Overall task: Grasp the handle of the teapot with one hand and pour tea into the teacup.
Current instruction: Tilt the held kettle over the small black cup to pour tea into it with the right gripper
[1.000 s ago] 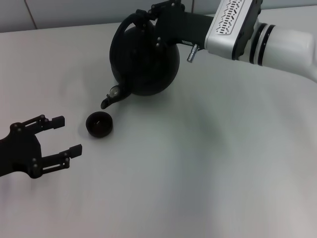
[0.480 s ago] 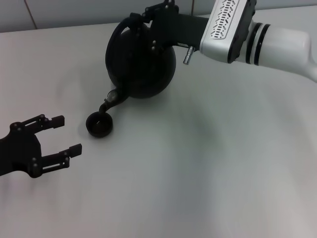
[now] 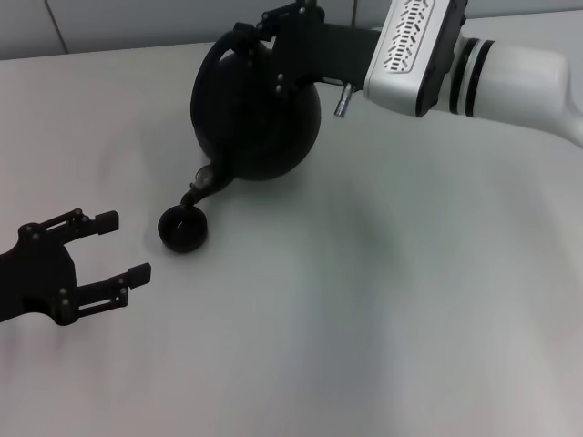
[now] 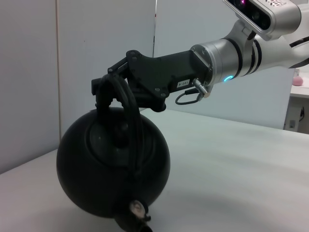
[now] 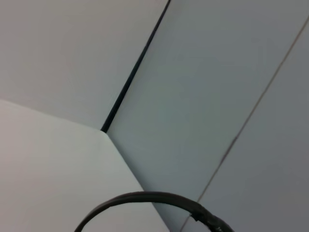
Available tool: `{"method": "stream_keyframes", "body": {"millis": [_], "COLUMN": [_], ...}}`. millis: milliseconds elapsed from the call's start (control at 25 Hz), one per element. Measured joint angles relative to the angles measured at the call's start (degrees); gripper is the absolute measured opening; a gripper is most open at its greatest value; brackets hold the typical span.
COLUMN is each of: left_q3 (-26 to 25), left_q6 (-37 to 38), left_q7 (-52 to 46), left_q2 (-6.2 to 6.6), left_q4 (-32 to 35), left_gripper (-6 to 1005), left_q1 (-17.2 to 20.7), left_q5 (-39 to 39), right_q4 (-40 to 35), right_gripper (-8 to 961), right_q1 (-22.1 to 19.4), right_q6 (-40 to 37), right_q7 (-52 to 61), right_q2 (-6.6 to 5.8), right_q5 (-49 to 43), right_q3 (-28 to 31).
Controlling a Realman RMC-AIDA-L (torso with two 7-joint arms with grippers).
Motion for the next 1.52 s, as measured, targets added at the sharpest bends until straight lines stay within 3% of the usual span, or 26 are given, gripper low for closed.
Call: {"method": "stream_keyframes", "body": {"millis": [1520], "left_q3": [0.0], "left_q6": [-1.6], "left_q7": [-0.1], "left_q2": [-0.09], "left_q4": [-0.2], "left_gripper": [803], "left_q1": [-0.8], "left_q5": [-0.1], "right_q4": [-3.0], "right_gripper": [93], "right_q1": [0.2], "right_q6": [1.6], "right_q7": [-2.1], "right_q2": [0.09], "right_q5": [0.2], "right_q3": [-5.4]}}
